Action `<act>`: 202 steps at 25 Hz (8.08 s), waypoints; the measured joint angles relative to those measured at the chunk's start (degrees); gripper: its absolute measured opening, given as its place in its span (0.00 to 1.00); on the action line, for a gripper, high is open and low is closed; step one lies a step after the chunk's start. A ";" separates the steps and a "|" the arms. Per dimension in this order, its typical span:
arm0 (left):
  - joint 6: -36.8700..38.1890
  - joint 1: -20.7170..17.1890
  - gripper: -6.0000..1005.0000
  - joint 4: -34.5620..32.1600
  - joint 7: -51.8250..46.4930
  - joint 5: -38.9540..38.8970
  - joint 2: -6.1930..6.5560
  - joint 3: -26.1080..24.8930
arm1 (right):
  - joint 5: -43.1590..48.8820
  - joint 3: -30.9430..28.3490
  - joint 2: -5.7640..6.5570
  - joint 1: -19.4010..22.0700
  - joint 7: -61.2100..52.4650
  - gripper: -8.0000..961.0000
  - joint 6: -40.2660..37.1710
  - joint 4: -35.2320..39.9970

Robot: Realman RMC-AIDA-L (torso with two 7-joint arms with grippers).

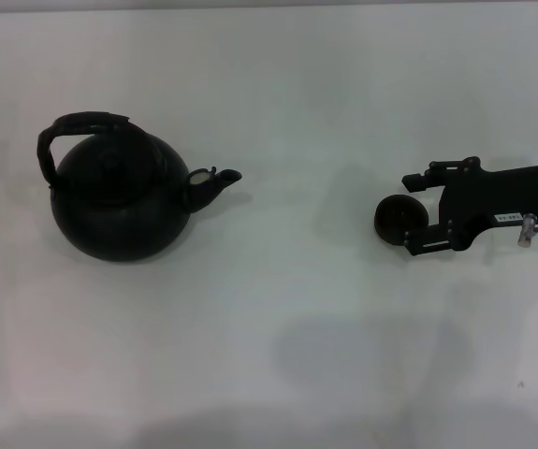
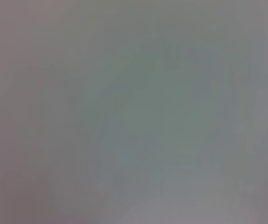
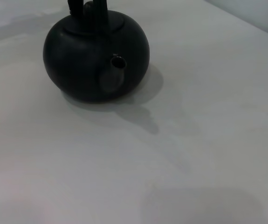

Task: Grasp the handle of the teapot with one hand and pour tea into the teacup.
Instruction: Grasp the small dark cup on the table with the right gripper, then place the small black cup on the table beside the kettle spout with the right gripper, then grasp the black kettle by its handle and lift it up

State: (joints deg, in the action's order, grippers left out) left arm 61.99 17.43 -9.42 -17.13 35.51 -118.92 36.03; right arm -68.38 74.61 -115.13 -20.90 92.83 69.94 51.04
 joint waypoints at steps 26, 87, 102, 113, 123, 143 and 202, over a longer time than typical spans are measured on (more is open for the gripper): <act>0.03 0.24 0.83 0.10 -0.26 -0.01 -0.08 0.10 | -2.07 0.45 -0.09 -0.25 2.25 0.89 -3.32 -5.12; 0.01 1.38 0.83 2.05 -0.09 0.78 -0.18 0.19 | -14.50 12.89 -0.24 -8.17 2.51 0.76 -8.07 -9.15; 0.06 1.78 0.83 2.30 -0.09 0.85 -0.18 1.19 | -15.75 18.57 -0.34 -8.20 2.75 0.76 -15.27 -11.61; -0.28 2.19 0.83 2.30 -0.09 0.88 -0.02 1.33 | -15.41 20.93 -0.36 -9.18 2.36 0.76 -16.84 -11.66; -0.42 2.26 0.83 2.25 -0.09 0.87 0.01 1.33 | -15.12 20.93 -0.35 -9.42 2.35 0.76 -17.26 -11.76; -0.49 2.17 0.83 2.28 0.04 0.87 0.03 1.32 | -15.69 20.16 -0.20 -9.42 2.20 0.88 -16.60 -12.34; 25.71 -7.74 0.83 -1.45 -9.28 34.49 0.32 5.37 | -17.97 -19.02 0.00 -0.81 7.95 0.88 -3.41 -3.21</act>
State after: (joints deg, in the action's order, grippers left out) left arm 87.70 9.69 -10.87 -26.42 70.00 -118.60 41.40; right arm -86.34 55.60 -115.13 -21.71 100.77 66.53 47.83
